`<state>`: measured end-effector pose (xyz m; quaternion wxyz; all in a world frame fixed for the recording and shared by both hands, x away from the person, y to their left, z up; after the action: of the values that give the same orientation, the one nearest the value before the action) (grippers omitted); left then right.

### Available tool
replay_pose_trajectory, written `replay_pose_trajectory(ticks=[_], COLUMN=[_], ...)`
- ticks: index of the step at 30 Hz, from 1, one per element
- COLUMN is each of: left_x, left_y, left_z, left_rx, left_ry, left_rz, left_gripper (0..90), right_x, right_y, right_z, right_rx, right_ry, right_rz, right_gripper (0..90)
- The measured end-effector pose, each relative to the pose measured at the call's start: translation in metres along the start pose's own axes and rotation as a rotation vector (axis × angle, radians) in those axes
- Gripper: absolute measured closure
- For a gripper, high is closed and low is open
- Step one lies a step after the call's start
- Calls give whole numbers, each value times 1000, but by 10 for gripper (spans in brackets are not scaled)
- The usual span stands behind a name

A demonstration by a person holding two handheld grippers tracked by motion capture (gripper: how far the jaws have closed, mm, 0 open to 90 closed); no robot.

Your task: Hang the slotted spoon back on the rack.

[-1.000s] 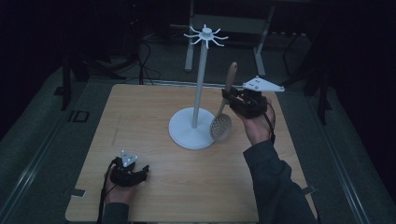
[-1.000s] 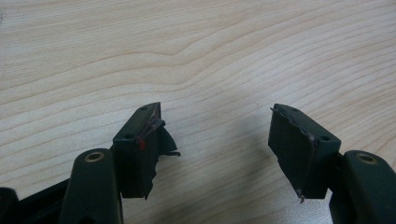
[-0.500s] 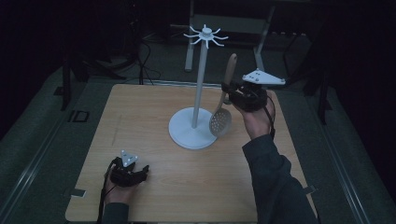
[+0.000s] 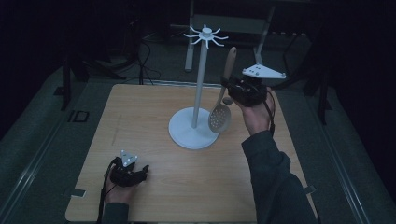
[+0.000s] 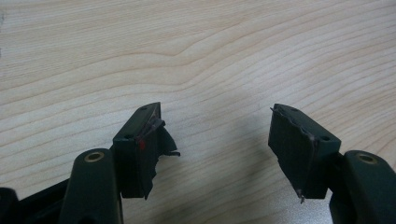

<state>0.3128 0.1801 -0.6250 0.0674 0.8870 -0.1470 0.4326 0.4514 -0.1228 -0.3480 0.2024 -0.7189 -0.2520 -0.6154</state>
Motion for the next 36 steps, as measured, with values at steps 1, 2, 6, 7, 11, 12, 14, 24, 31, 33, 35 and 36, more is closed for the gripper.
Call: replay_pose_trajectory(ticks=[1, 2, 6, 7, 11, 12, 14, 24, 31, 33, 35, 36], left_x=[0, 0, 0, 0, 0, 0, 0, 0, 0, 0, 0, 0], left_y=[0, 0, 0, 0, 0, 0, 0, 0, 0, 0, 0, 0], left_z=[0, 0, 0, 0, 0, 0, 0, 0, -1, -1, 0, 0], left_rx=[0, 0, -1, -1, -1, -1, -1, -3, -3, -3, -3, -3], left_ry=[1, 1, 1, 2, 3, 4, 5, 5, 3, 3, 4, 4], left_rz=[-1, -2, -1, -2, -3, -4, -5, -3, 1, 0, -1, -1], left_gripper=[357, 357, 357, 357, 357, 357, 357, 357, 356, 356, 356, 356], right_x=[1, 1, 3, 3, 5, 4, 4, 8, 8, 9, 10, 10], right_y=[0, 1, 0, 0, -2, -3, -4, -8, -7, -6, -7, -7], right_z=[0, 1, 3, 4, 7, 8, 10, 18, 23, 24, 26, 26], right_rx=[-1, 0, -2, -1, 2, 3, 5, 8, 3, 2, 2, 4], right_ry=[2, 1, -6, -6, -7, -9, -12, -27, -35, -37, -40, -42], right_rz=[0, 0, -2, -2, -3, -5, -7, -10, -10, -9, -9, -9], right_gripper=[733, 732, 732, 732, 732, 732, 732, 732, 732, 732, 732, 732])
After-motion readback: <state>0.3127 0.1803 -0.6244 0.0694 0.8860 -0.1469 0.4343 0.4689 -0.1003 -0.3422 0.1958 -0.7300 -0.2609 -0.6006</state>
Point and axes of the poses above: each handheld gripper's, and its own axes: z roughly forward along the jaws, x roughly out of its top, y roughly to its right, the point moved 8 cm from there along z, roughly forward along the jaws, and after that the axes turned 7 degrees about y, right-handed, at the moved point
